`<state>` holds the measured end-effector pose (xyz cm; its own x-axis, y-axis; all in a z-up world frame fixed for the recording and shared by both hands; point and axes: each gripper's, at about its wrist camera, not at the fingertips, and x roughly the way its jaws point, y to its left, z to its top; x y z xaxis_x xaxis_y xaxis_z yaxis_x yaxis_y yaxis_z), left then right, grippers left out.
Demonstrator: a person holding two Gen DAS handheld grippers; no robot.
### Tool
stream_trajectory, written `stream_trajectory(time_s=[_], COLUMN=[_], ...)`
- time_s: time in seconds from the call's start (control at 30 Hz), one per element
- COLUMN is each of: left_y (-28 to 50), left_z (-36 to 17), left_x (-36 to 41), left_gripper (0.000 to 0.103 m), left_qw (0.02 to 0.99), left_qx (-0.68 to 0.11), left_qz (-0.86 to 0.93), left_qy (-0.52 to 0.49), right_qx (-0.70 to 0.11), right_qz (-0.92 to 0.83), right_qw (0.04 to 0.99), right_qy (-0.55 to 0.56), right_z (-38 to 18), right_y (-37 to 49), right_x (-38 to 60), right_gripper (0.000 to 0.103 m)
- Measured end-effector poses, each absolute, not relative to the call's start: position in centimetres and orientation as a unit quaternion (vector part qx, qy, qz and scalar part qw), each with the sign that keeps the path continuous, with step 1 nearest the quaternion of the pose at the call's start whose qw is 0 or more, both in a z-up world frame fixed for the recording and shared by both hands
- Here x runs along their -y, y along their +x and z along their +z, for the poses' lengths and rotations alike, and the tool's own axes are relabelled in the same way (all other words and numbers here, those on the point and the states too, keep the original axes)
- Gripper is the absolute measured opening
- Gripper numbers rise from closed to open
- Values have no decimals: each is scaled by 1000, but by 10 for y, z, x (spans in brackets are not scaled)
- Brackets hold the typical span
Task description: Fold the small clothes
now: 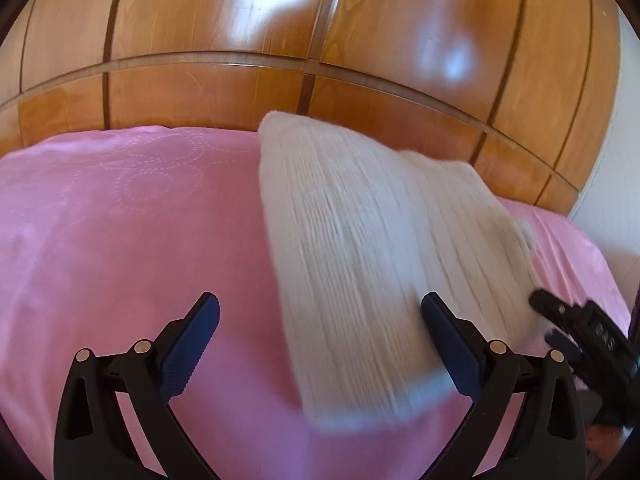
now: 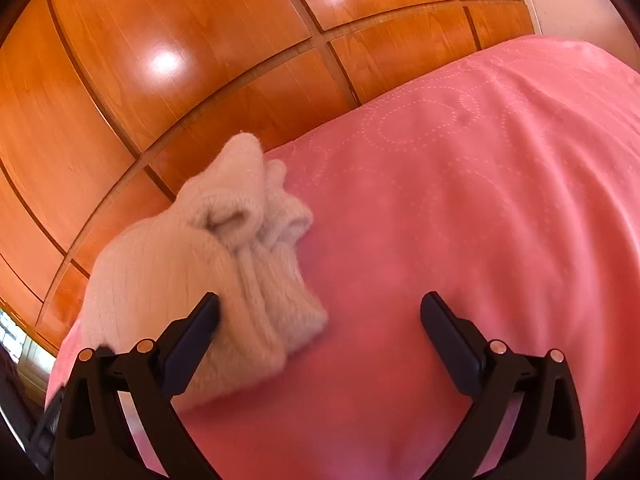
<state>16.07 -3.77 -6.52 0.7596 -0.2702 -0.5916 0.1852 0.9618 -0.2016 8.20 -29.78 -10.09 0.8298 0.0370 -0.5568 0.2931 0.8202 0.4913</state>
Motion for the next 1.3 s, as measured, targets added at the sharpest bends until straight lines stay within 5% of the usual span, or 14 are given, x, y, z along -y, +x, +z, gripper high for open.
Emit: stream_trajectory(time_s=[0.27,0.47,0.83,1.3], left_y=[113,71,23,4], left_z=[-66,-42,-3,17], left_x=[44,52,48,46], left_gripper=[100,100,100,100], left_qw=[934,956,964,974], left_qx=[-337,-269,-251,-213], left_qz=[-115,-114,-89,-75], left_qy=[-35,-5,16,5], right_qx=[-303,-311,-230,-230], right_qz=[-71,-59,-81,-105], right_qw=[919,939,961,961], right_qy=[241,134,130,117], right_z=[-100,-80,-20,-13], right_y=[43,8,-55,-68], right_x=[277,251,241,241], right_gripper=[101,101,101,101])
